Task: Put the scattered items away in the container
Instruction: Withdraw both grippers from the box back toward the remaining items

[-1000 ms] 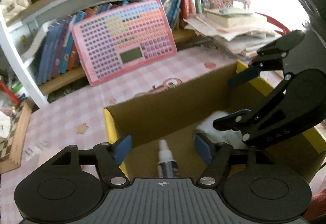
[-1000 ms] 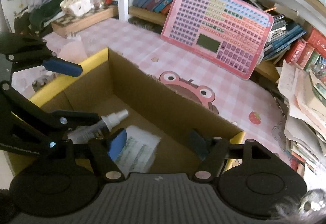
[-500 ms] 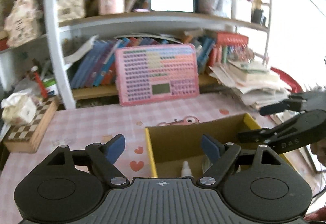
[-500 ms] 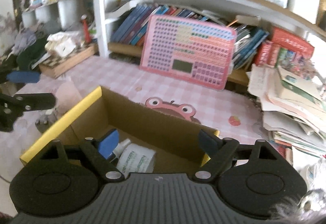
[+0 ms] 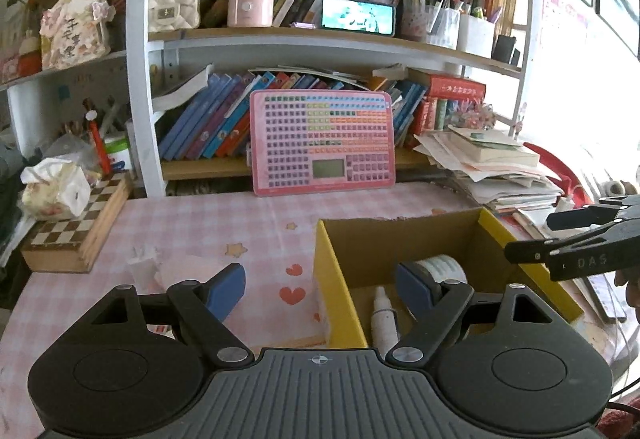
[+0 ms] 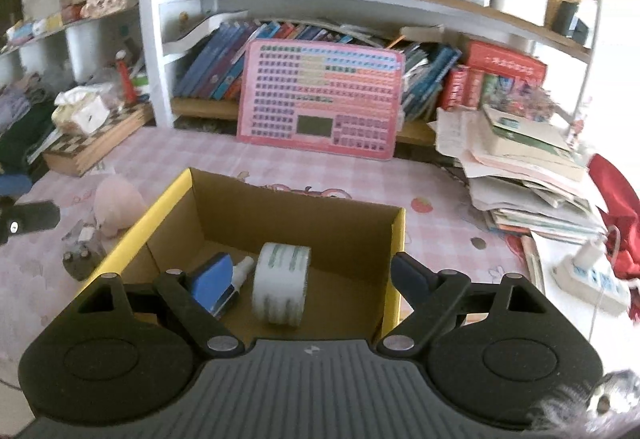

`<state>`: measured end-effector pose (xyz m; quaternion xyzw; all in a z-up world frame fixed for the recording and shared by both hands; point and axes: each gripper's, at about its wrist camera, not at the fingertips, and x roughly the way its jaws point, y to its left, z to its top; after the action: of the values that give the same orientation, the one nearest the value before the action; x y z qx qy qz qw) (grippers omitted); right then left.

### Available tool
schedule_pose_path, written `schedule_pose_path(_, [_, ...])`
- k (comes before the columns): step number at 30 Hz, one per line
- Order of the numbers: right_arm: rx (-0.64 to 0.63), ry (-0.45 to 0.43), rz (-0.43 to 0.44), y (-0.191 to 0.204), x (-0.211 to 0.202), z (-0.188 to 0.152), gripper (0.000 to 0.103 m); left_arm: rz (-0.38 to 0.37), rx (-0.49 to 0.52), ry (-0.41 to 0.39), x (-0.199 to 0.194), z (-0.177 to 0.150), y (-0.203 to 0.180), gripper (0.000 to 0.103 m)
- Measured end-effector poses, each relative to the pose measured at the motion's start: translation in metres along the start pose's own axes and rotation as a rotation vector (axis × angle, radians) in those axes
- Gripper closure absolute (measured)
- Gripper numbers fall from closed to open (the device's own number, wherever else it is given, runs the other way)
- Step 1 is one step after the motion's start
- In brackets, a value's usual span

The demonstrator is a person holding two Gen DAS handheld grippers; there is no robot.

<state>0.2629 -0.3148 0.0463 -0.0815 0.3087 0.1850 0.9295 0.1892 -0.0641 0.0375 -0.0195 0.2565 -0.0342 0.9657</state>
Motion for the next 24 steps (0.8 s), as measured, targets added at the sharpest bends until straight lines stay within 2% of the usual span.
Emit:
schedule_pose_path(10, [0.121,-0.106,-0.153,0.047,-0.049,-0.034,0.015,-0.056,-0.011,-0.013,-0.048,-0.03,0.032,0.017])
schedule_pose_path(15, [0.111,-0.098,-0.218,0.078,-0.065,-0.061,0.015,-0.067,-0.005,-0.006,-0.067,-0.048,0.049,0.012])
schedule_pose_path(24, [0.159,-0.055,-0.251,0.129,-0.08,-0.095,0.014,-0.078,0.024,0.023,-0.094,-0.072,0.076,0.012])
